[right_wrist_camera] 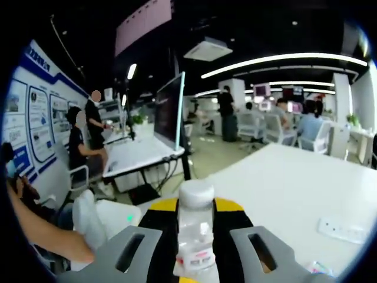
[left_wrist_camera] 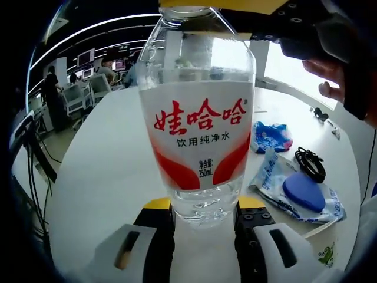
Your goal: Arrange the tabletop items into an orderly group along one side of the table until the central work area is clear of visible clutter.
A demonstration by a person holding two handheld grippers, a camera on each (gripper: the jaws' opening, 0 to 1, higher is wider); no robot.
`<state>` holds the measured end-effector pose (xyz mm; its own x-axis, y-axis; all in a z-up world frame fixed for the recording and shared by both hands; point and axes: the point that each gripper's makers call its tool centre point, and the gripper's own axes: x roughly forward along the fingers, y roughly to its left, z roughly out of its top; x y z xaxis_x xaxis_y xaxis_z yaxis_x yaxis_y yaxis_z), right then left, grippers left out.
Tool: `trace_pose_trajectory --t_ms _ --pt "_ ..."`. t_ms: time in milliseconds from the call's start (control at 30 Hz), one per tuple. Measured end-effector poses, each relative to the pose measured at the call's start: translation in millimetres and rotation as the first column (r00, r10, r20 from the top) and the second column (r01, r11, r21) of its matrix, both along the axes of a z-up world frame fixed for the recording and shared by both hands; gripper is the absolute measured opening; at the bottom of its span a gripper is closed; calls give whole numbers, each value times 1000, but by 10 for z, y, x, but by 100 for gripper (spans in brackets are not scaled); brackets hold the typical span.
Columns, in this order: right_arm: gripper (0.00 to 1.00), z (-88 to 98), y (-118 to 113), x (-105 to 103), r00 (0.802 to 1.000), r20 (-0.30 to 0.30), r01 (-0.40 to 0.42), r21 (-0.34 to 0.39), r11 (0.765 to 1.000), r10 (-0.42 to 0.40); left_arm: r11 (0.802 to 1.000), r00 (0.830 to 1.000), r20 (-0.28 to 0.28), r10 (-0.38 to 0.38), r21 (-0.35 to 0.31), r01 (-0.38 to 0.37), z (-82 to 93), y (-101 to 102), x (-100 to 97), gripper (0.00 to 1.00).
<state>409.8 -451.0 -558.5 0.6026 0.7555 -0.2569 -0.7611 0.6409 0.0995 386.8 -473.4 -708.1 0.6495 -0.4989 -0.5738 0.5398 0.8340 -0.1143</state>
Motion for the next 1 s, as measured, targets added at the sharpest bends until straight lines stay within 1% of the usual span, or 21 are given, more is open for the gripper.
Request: trace_pose_trajectory --t_ms 267,433,567,1000 --pt "16 20 33 120 1000 5 3 10 1000 -3 1000 1000 15 10 4 -10 24 58 135 37" --pt "16 24 30 198 1000 -1 3 23 1000 -3 1000 1000 23 13 0 -13 33 68 174 37" --pt "16 11 35 230 1000 -5 -5 21 1000 6 1000 1000 23 19 -4 -19 24 81 197 37" --pt "16 -3 96 294 1000 -4 -23 11 1000 23 1000 999 28 21 15 -21 -2 146 299 37"
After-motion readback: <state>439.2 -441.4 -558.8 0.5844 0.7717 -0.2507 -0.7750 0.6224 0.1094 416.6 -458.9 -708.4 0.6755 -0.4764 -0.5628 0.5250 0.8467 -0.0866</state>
